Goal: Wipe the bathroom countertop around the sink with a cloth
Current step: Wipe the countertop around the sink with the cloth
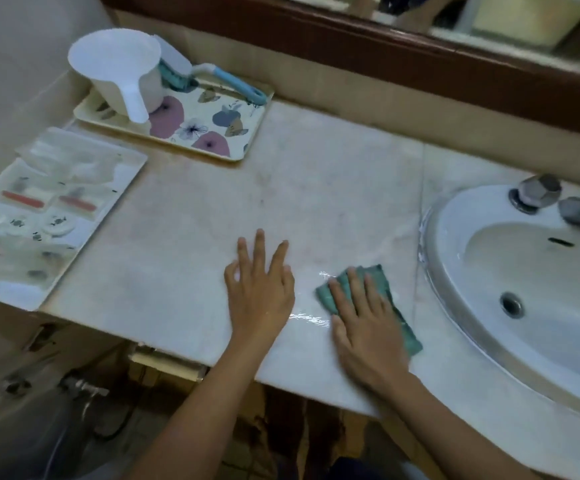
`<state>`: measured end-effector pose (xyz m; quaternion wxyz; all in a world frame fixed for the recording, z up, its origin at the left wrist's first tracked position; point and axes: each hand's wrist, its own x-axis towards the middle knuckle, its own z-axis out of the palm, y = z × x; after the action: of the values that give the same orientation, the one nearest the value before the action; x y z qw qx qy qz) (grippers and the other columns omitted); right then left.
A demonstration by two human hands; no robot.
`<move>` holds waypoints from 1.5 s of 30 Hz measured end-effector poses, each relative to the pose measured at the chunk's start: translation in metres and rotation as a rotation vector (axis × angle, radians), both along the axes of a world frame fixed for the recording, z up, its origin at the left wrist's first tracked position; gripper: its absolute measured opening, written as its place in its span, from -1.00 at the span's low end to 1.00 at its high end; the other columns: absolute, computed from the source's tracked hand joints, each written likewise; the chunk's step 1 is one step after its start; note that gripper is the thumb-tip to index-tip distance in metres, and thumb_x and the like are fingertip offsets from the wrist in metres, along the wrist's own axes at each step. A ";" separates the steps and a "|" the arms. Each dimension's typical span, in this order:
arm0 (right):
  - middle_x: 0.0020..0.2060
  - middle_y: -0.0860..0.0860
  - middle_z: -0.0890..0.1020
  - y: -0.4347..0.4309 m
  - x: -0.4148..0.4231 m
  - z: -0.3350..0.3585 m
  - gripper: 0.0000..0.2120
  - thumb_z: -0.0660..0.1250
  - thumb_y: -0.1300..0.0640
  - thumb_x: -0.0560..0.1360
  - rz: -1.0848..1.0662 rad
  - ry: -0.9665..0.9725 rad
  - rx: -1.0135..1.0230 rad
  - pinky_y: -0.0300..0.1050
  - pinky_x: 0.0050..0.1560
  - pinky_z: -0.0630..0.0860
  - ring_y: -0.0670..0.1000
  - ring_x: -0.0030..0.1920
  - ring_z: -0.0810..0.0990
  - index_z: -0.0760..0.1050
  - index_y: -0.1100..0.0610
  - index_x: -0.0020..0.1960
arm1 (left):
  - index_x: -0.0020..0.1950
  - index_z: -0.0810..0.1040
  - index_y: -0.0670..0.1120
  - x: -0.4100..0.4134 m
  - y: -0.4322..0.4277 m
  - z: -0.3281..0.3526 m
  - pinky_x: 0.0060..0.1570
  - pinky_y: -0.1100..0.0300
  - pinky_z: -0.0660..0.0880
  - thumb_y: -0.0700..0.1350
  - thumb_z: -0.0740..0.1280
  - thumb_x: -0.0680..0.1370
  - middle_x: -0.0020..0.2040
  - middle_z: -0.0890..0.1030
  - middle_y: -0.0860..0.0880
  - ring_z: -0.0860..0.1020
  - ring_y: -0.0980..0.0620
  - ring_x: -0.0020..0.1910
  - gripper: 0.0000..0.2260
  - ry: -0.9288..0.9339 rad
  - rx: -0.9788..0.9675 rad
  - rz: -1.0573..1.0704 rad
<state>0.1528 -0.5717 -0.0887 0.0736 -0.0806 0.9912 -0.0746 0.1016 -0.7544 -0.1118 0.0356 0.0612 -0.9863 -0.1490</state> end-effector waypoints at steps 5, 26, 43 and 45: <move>0.57 -0.03 -0.06 -0.020 -0.122 -0.001 -0.44 -0.15 -0.11 0.58 0.108 0.024 -0.048 -0.01 0.50 -0.09 0.05 0.56 -0.12 -0.07 -0.08 0.57 | 0.53 0.22 0.18 -0.004 0.000 -0.002 0.37 -0.07 0.15 0.12 -0.03 0.63 0.61 0.11 -0.01 0.06 -0.14 0.57 -0.55 -0.014 -0.062 -0.001; 0.56 -0.03 0.06 0.221 0.178 0.003 -0.45 -0.02 -0.07 0.58 -0.398 0.015 -0.002 0.16 0.41 0.19 0.03 0.55 0.01 0.09 0.01 0.56 | 0.40 0.44 0.07 -0.007 0.029 0.022 0.41 -0.14 0.08 0.05 0.22 0.54 0.54 0.23 -0.08 0.13 -0.14 0.53 -0.58 -0.116 0.171 0.229; 0.52 0.07 0.20 0.383 0.214 -0.003 -0.44 -0.06 -0.07 0.58 -0.665 0.057 -0.062 0.16 0.41 0.26 0.11 0.52 0.15 0.16 0.08 0.54 | 0.08 0.61 0.00 0.149 0.387 0.065 0.19 0.18 0.17 -0.11 0.32 0.46 0.28 0.43 0.02 0.37 0.02 0.30 -0.78 -0.112 0.517 -0.574; 0.54 0.04 0.13 0.418 0.211 0.000 -0.41 -0.11 -0.09 0.56 -0.718 0.051 -0.051 0.08 0.44 0.17 0.07 0.54 0.09 0.11 0.06 0.55 | 0.10 0.61 -0.01 0.163 0.434 0.067 0.18 0.14 0.23 -0.08 0.26 0.42 0.29 0.44 0.02 0.39 0.02 0.29 -0.71 -0.139 0.476 -0.680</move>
<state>0.3635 -0.1540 -0.0886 0.0161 0.2690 0.9557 -0.1182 0.2646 -0.3205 -0.0448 -0.0973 -0.2515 -0.8885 -0.3713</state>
